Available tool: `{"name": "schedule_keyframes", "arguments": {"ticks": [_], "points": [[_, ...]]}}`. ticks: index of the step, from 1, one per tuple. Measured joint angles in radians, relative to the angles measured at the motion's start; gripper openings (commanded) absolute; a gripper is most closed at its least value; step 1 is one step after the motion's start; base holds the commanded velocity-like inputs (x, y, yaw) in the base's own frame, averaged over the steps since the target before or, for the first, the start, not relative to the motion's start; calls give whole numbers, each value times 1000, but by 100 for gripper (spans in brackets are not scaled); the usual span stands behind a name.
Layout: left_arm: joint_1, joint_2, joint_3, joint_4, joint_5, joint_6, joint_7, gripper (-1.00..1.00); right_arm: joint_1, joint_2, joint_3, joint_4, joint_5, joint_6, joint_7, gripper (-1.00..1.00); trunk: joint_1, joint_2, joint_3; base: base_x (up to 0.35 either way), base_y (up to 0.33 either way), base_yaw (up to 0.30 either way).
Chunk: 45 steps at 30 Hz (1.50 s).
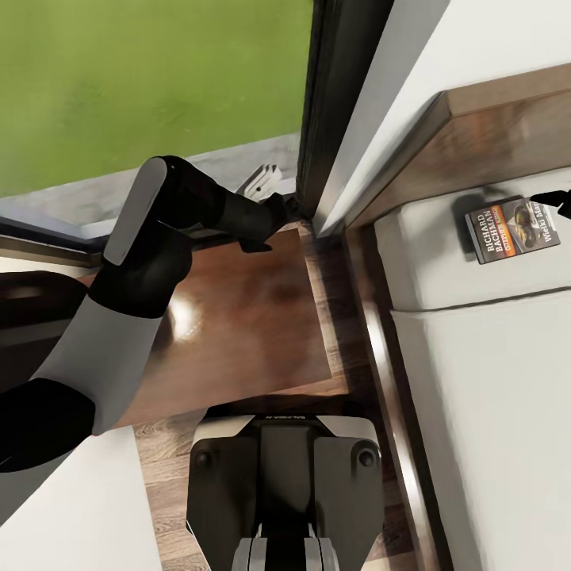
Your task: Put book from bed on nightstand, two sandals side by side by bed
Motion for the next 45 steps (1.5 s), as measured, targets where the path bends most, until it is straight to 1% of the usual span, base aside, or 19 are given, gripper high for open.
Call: {"name": "schedule_keyframes", "arguments": {"ticks": [22,39,44,45], "points": [[4,1,-3,0,-1,0,0,100,-7,-5,-7,13,-4,6,-2,100,0,0,0,0,0,0],[7,-2,-6,11,-1,0,1,100,-2,-5,-9,17,-9,5,8,100,0,0,-1,0,0,0],[6,-3,-7,13,-1,0,4,100,-3,-14,-10,18,-11,6,9,100,0,0,-5,0,0,0],[6,-4,-7,14,-1,0,5,100,-4,-22,-11,19,-14,6,9,100,0,0,-6,0,0,0]]}}
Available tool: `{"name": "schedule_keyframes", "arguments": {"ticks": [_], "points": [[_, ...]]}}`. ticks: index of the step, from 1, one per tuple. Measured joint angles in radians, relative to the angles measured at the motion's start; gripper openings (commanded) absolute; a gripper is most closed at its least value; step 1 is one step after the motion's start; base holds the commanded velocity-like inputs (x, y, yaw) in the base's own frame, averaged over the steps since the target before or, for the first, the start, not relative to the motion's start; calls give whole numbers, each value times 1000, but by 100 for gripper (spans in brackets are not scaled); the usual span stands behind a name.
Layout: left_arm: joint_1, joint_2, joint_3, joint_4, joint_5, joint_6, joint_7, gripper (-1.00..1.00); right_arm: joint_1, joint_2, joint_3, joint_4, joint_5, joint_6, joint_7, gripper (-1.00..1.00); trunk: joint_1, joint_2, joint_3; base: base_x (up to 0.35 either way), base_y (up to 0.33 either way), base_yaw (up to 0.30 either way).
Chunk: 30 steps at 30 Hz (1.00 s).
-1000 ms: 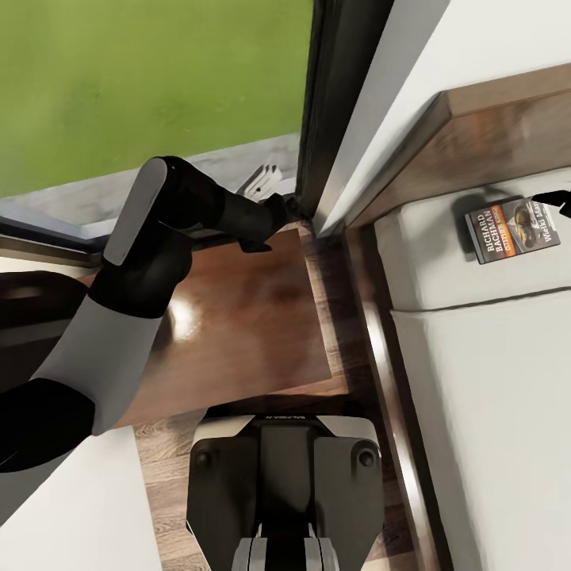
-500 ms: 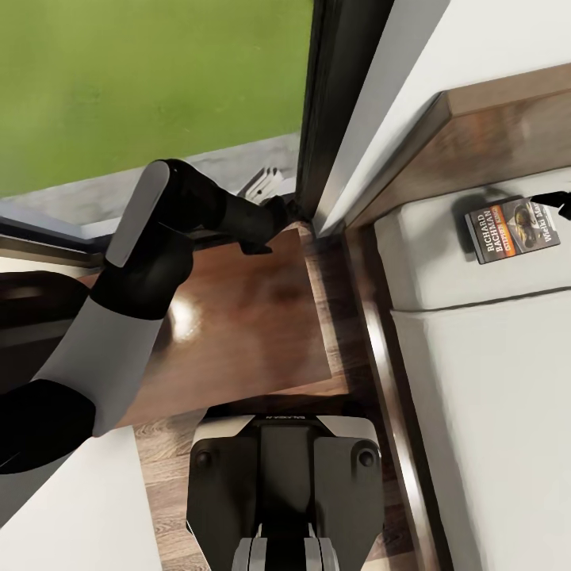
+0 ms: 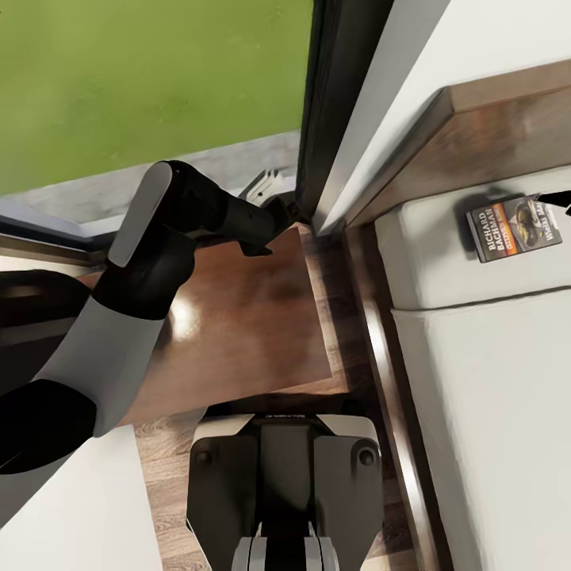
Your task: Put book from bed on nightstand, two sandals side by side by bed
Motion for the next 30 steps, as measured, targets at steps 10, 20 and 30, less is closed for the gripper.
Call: {"name": "schedule_keyframes", "arguments": {"ticks": [10,20,30], "points": [[0,-4,-1,1,1,0,4,100,-5,-42,-7,9,-57,-1,-1,100,0,0,-13,0,0,0],[1,-5,-1,0,2,2,7,100,-23,-57,-9,15,-98,-4,-7,100,0,0,-29,0,0,0],[0,-6,-2,-8,2,3,9,100,-51,-86,-10,21,-114,-7,-10,100,0,0,-44,0,0,0]]}}
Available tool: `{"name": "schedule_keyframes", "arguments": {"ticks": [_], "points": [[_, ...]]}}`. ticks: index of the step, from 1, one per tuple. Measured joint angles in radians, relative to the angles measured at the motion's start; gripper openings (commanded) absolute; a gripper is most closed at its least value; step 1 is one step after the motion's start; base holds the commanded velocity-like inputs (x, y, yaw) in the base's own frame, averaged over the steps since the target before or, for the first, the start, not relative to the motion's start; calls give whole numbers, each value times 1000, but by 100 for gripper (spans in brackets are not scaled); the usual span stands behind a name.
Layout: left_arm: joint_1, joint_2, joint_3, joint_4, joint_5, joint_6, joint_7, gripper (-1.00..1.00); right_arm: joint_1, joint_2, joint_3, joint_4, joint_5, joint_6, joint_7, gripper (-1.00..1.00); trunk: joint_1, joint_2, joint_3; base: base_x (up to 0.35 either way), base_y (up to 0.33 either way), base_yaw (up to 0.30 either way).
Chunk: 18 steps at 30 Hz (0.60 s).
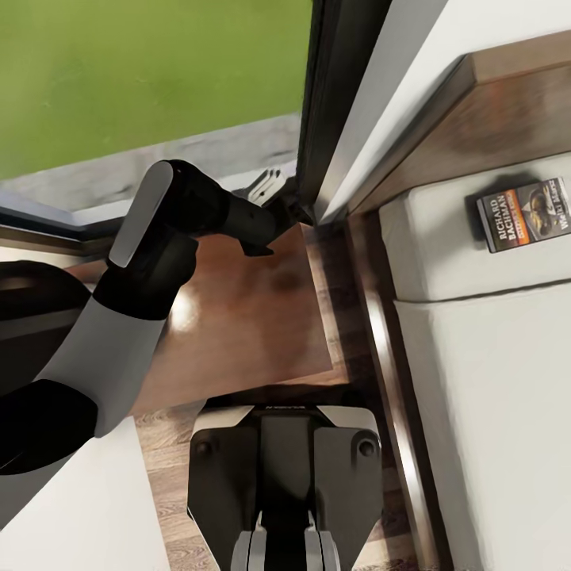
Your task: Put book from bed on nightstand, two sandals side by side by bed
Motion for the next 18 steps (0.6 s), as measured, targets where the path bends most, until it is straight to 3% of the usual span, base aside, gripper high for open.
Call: {"name": "schedule_keyframes", "arguments": {"ticks": [6,11,18], "points": [[-3,-11,0,-3,0,0,0,100,-6,-14,0,4,-4,-2,0,100,0,0,-10,0,0,0],[-14,-36,2,-1,-1,1,-2,100,-9,-22,-1,6,-6,-8,3,100,0,0,-18,0,0,0],[-82,-80,1,39,0,-3,-12,100,-9,-28,-3,8,-8,-23,7,100,0,0,-25,0,0,0]]}}
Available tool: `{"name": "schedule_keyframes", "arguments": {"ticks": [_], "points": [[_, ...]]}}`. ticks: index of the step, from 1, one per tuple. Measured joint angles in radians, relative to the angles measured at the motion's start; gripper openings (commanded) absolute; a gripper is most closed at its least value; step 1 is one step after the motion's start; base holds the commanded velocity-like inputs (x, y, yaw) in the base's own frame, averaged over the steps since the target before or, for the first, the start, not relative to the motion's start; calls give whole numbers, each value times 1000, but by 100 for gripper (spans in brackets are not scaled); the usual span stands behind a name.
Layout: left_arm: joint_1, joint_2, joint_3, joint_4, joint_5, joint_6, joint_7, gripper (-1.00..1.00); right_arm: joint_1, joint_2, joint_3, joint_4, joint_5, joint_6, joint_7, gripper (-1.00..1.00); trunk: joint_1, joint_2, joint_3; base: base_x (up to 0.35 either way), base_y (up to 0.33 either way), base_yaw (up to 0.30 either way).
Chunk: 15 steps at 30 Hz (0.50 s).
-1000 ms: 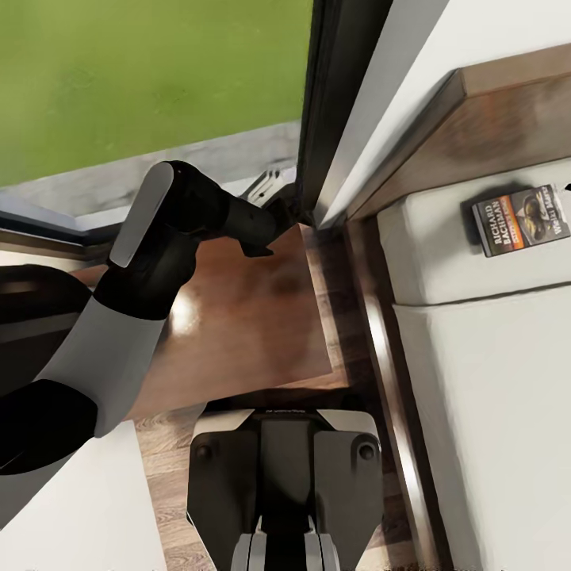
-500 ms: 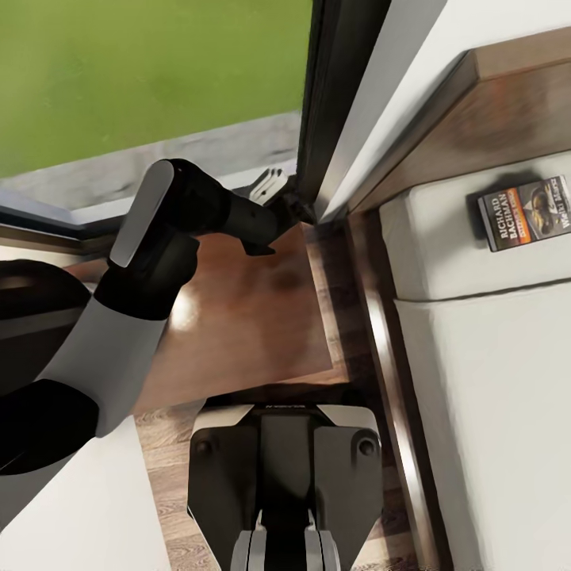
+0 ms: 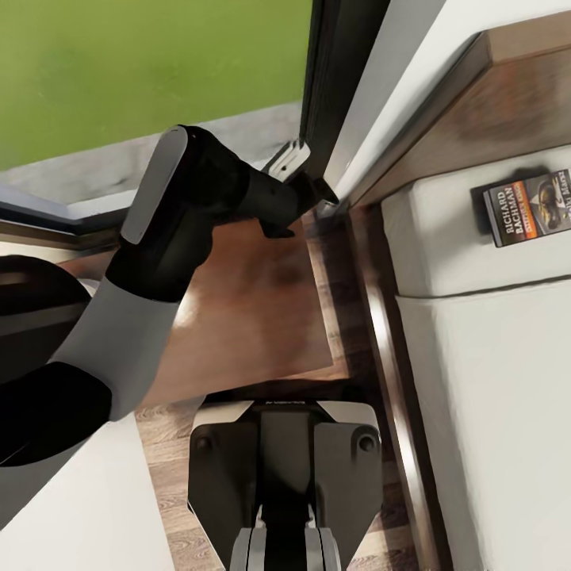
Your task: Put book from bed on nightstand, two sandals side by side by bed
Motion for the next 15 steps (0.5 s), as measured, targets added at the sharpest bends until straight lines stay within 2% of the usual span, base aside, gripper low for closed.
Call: {"name": "schedule_keyframes", "arguments": {"ticks": [3,8,11,12,14,15], "points": [[-13,-7,-1,16,0,-1,-5,100,0,-1,0,0,0,-2,0,100,0,0,-2,0,0,0],[-37,-22,-25,60,1,-3,-38,100,1,-3,-1,0,-1,-6,1,100,0,0,-3,0,0,0],[-45,-28,-56,87,2,-10,-74,100,2,-4,-1,1,-1,-7,2,100,0,0,-4,0,0,0],[-46,-28,-56,87,2,-10,-75,100,2,-4,-1,1,-1,-7,2,100,0,0,-4,0,0,0],[-52,-32,-92,118,3,-26,-118,100,2,-6,-3,1,-2,-9,3,100,0,0,-4,0,0,0],[-52,-32,-93,118,3,-26,-119,100,2,-6,-3,1,-3,-9,3,100,0,0,-5,0,0,0]]}}
